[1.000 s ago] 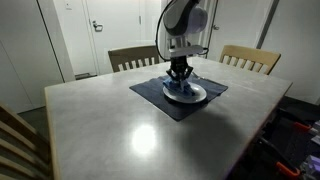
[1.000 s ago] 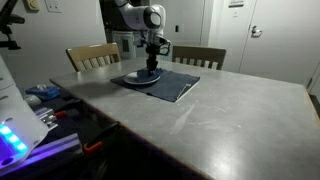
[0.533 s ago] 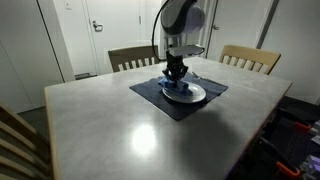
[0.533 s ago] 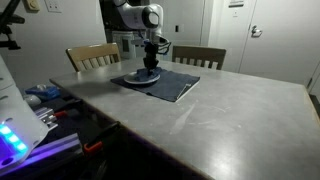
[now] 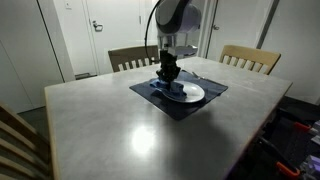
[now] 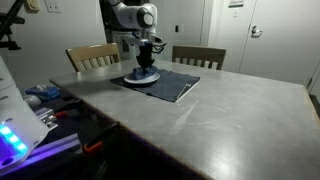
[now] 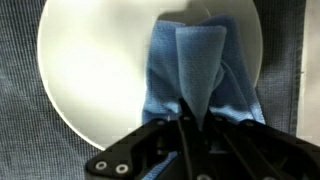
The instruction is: Wipe the white plate with the blue towel
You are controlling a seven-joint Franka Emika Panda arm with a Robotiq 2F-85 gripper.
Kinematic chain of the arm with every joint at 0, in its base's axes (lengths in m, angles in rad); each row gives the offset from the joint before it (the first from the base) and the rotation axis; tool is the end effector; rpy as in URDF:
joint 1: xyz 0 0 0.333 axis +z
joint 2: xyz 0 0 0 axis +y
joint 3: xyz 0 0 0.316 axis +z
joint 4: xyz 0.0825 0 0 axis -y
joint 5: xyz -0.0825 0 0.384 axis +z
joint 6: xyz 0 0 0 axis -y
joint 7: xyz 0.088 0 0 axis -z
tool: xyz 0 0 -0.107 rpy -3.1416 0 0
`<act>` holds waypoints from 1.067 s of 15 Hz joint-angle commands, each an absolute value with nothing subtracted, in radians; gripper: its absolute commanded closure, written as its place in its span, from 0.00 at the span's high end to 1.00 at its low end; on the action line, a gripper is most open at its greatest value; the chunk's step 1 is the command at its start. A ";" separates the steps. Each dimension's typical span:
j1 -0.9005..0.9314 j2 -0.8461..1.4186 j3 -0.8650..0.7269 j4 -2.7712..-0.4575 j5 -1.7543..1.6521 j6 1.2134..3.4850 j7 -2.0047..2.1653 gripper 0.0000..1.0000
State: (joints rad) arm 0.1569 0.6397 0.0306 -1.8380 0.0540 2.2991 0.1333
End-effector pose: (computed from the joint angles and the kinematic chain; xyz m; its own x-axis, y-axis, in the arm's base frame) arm 0.6131 0.1168 0.1649 0.9829 0.0126 -0.1839 0.0077 -0.9996 -0.0273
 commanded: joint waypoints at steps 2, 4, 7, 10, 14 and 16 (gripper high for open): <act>0.134 0.656 0.096 -1.818 0.057 2.269 0.012 0.03; 0.139 0.666 0.106 -1.810 0.048 2.223 -0.015 0.03; 0.138 0.671 0.112 -1.810 0.049 2.142 -0.037 0.03; 0.130 0.666 0.110 -1.827 0.058 2.096 -0.046 0.03; 0.106 0.662 0.108 -1.842 0.069 2.077 -0.067 0.03; 0.095 0.665 0.104 -1.838 0.072 2.057 -0.069 0.03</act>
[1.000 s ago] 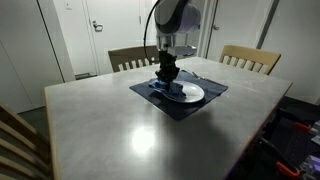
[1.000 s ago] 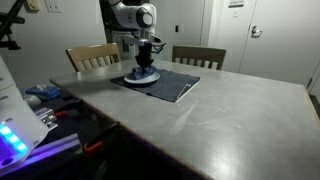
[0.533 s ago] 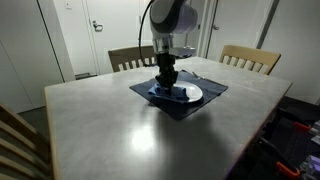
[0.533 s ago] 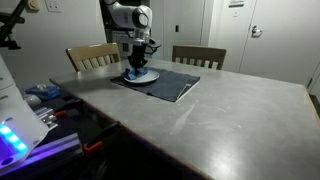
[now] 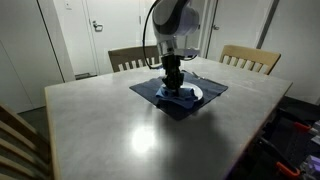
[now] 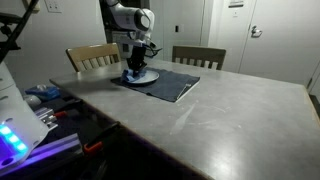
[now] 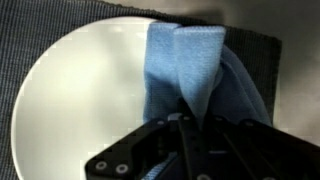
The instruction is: Wipe the white plate with the blue towel
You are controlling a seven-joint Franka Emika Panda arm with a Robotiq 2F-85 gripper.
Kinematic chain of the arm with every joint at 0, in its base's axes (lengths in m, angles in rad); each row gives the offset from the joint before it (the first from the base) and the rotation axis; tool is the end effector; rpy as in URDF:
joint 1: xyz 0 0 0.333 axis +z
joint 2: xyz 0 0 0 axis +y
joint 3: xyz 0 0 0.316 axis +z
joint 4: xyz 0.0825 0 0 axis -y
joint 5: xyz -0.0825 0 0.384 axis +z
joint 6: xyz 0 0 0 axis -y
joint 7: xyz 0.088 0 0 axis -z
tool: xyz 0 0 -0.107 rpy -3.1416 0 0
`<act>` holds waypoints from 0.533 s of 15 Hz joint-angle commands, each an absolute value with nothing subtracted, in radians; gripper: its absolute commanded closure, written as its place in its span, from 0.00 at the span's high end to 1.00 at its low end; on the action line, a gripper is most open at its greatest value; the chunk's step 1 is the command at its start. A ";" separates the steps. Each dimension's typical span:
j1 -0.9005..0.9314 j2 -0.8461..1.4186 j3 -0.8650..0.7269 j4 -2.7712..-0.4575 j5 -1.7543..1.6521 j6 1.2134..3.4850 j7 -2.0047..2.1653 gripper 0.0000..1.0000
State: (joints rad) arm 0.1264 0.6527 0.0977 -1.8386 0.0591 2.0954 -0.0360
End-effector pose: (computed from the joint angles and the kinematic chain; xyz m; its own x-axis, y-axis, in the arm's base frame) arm 0.5808 0.1344 0.1475 0.8989 0.2157 -0.3815 0.1881 -0.9761 -0.1087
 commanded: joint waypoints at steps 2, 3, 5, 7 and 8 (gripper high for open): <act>0.081 0.675 0.103 -1.827 0.078 2.013 -0.072 0.03; 0.070 0.679 0.105 -1.825 0.087 1.994 -0.079 0.03; 0.050 0.682 0.103 -1.834 0.109 1.975 -0.085 0.03; 0.047 0.673 0.084 -1.853 0.122 2.016 -0.043 0.03; 0.047 0.663 0.080 -1.872 0.112 2.064 -0.058 0.03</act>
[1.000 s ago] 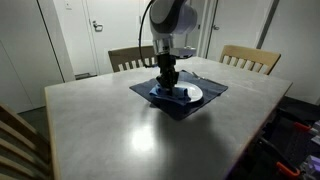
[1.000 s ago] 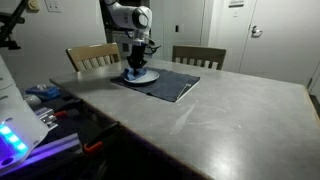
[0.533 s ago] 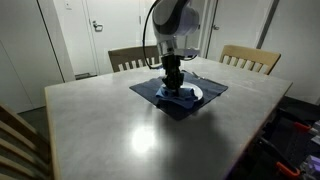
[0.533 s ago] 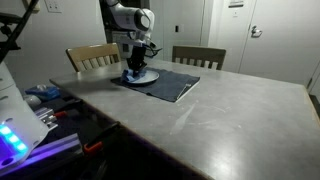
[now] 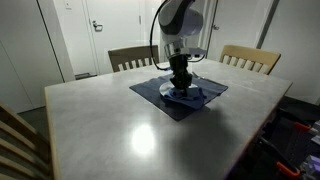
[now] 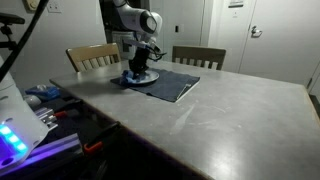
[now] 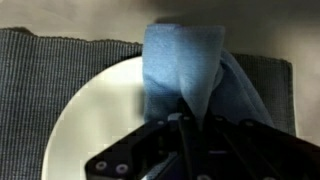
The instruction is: Wipe the white plate with the blue towel
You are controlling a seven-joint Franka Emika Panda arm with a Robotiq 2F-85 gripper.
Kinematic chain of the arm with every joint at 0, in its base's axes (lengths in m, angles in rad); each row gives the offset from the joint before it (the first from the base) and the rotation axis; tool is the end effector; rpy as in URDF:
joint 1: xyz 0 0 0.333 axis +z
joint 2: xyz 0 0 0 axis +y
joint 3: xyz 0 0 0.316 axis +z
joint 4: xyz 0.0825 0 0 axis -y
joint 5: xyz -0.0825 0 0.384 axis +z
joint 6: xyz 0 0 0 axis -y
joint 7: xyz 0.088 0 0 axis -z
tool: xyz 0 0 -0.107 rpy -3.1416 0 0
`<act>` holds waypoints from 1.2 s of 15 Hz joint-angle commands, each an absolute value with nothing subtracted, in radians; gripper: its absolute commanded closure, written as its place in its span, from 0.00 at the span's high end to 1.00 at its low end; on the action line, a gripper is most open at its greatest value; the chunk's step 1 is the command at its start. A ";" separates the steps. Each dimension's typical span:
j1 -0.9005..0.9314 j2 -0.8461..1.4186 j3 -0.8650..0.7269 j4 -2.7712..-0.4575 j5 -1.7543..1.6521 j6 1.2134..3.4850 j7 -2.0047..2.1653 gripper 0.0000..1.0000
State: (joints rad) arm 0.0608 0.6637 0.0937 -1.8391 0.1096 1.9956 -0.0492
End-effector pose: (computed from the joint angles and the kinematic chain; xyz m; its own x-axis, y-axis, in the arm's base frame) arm 0.5728 0.0958 0.1379 0.8642 0.1490 -0.4805 0.0885 -0.9853 -0.1464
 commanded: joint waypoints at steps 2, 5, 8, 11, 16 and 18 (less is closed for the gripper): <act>0.047 0.655 0.070 -1.882 0.105 2.090 -0.049 0.03; 0.057 0.654 0.051 -1.882 0.094 2.099 -0.008 0.03; 0.064 0.655 0.036 -1.880 0.091 2.136 0.046 0.03; 0.065 0.656 0.033 -1.877 0.089 2.190 0.070 0.03; 0.064 0.665 0.049 -1.861 0.087 2.315 0.037 0.03; 0.067 0.685 0.067 -1.826 0.079 2.335 -0.005 0.03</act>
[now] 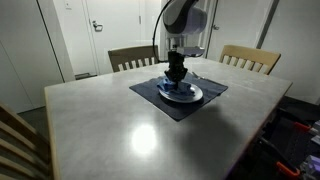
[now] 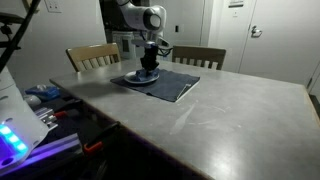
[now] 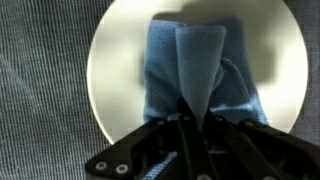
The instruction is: Wipe the white plate with the blue towel
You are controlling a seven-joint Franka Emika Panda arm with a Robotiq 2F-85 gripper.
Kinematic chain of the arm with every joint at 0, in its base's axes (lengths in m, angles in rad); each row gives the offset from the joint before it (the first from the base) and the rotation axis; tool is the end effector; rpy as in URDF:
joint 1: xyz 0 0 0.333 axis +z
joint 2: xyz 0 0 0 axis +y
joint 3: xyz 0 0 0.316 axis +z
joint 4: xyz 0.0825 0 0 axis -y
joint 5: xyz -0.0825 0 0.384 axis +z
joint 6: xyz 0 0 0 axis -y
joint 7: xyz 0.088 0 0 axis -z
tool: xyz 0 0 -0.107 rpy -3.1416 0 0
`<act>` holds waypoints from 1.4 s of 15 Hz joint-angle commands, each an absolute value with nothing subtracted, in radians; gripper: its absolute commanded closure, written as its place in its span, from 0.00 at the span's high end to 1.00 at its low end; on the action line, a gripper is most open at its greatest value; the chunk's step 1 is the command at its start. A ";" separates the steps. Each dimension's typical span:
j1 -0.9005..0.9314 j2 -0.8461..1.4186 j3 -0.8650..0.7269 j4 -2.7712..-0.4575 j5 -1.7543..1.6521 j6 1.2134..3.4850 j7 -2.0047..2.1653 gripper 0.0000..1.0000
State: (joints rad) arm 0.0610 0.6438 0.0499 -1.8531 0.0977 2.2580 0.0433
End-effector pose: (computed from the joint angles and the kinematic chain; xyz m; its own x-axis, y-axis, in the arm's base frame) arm 0.6088 0.0697 0.1547 0.9700 0.0001 -0.2432 -0.0195 -0.9968 -0.0780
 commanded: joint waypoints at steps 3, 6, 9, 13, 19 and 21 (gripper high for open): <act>0.065 0.706 0.097 -1.779 0.072 2.277 -0.070 0.03; 0.044 0.704 0.135 -1.776 0.095 2.222 -0.159 0.03; 0.043 0.689 0.147 -1.792 0.095 2.153 -0.199 0.03; 0.054 0.678 0.143 -1.811 0.083 2.048 -0.214 0.03; 0.049 0.702 0.107 -1.808 0.125 1.892 -0.091 0.03; 0.042 0.708 0.084 -1.812 0.156 1.877 -0.024 0.03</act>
